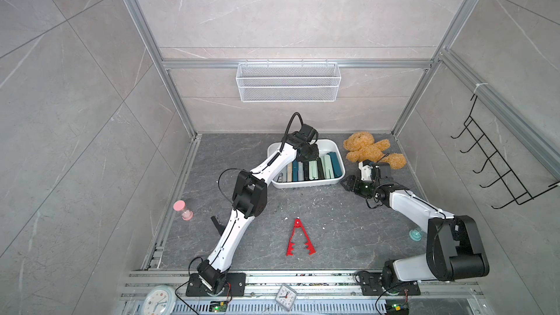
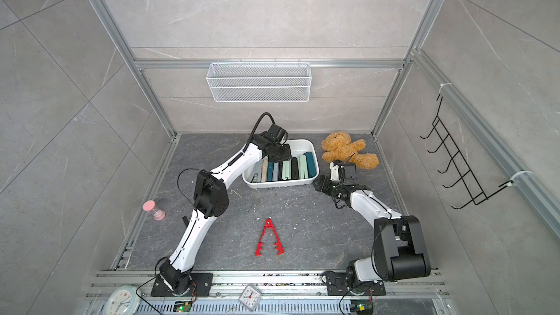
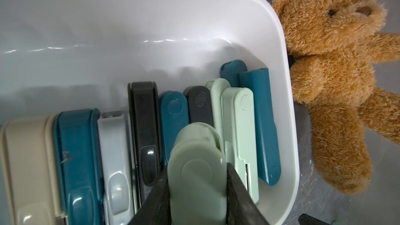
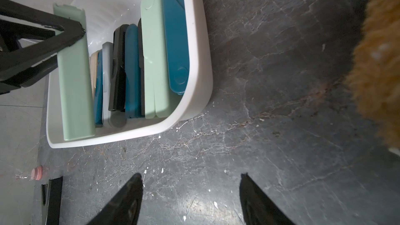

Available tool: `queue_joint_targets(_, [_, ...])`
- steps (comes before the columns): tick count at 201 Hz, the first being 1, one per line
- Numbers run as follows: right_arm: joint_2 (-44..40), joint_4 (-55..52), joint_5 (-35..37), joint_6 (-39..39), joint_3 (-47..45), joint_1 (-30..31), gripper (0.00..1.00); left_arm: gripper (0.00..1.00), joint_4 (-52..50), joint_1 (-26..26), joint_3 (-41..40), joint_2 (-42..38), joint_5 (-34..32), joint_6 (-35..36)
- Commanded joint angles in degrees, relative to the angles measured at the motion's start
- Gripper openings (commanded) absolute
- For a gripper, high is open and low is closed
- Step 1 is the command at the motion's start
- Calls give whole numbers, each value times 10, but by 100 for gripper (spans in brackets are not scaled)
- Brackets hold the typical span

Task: Put the pruning pliers into the storage box
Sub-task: Place the pruning pliers in the storage box.

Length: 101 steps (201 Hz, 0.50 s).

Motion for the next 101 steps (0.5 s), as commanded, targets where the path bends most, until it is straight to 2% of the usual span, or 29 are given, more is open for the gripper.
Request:
queue_joint_targets(1, [9, 7, -7, 7, 4, -2, 71, 10, -18, 3, 39, 16, 1, 4])
queue_joint_targets(39, [9, 0, -1, 5, 4, -2, 71, 10, -14, -2, 93, 60, 17, -7])
queue_joint_targets(77, [11, -4, 1, 3, 5, -2, 71, 11, -15, -2, 92, 72, -3, 5])
queue_joint_targets(101, [14, -3, -2, 4, 6, -2, 71, 13, -1, -2, 89, 76, 16, 1])
